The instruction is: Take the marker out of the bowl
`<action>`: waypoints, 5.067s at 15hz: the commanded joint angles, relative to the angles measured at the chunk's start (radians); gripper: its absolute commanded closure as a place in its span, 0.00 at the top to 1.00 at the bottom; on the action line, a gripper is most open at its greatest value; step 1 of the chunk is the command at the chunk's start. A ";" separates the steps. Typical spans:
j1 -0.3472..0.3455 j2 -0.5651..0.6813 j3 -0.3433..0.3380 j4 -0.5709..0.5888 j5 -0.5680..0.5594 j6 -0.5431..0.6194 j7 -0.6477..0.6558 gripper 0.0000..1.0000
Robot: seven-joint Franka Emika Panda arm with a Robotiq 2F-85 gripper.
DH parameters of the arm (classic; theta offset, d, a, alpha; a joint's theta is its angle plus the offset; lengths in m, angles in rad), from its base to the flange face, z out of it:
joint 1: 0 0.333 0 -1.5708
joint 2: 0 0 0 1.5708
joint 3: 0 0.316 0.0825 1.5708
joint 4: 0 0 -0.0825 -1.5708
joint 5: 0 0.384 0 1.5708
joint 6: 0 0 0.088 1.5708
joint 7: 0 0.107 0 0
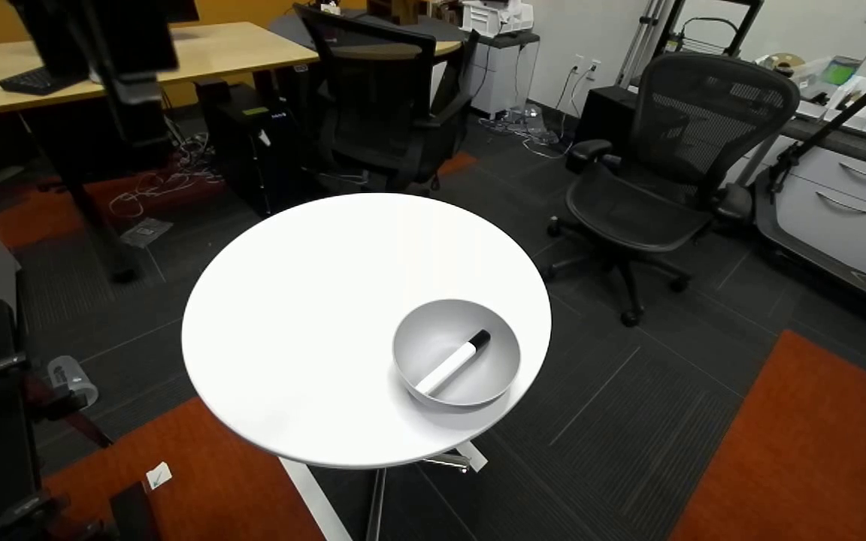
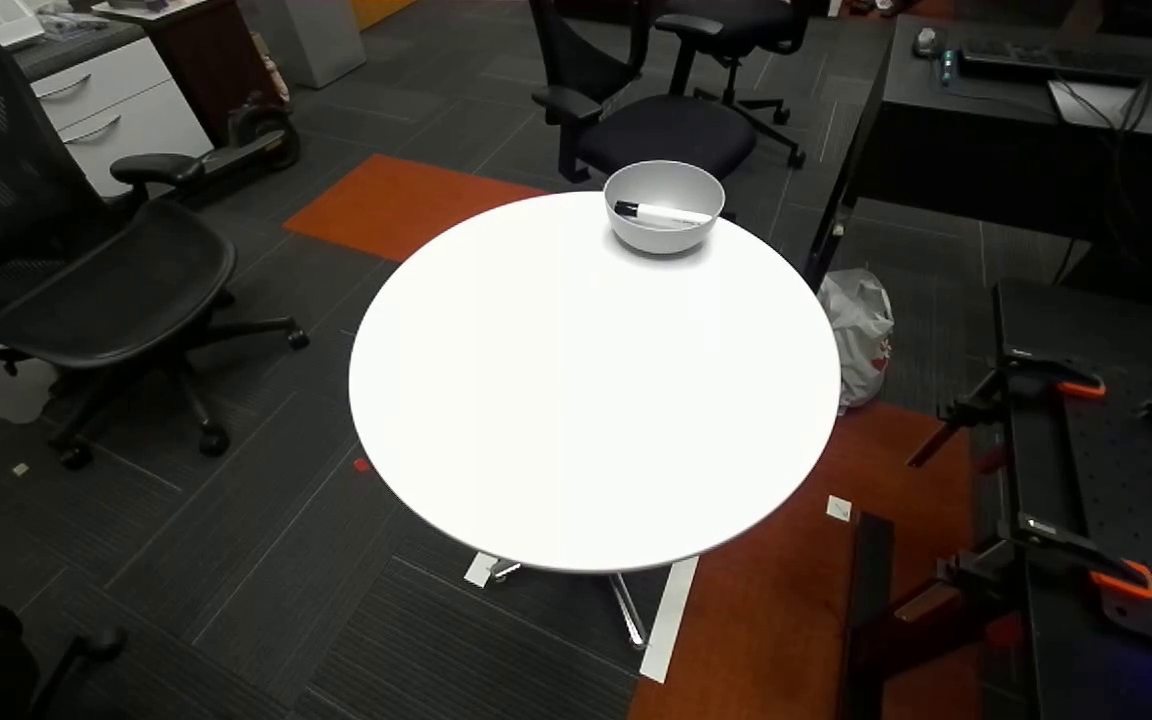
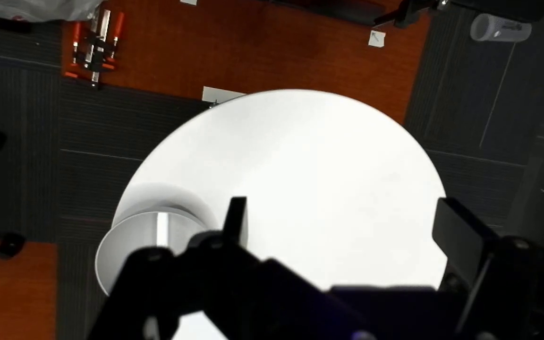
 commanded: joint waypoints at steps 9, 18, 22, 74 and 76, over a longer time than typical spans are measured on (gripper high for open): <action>-0.095 0.386 0.035 0.044 0.077 0.485 -0.158 1.00; -0.213 0.683 0.176 0.187 0.230 0.665 -0.245 1.00; -0.273 0.807 0.218 0.321 0.214 0.632 -0.227 1.00; -0.214 0.667 0.367 0.359 0.118 0.285 -0.291 0.05; -0.180 0.594 0.388 0.295 0.120 0.244 -0.340 0.05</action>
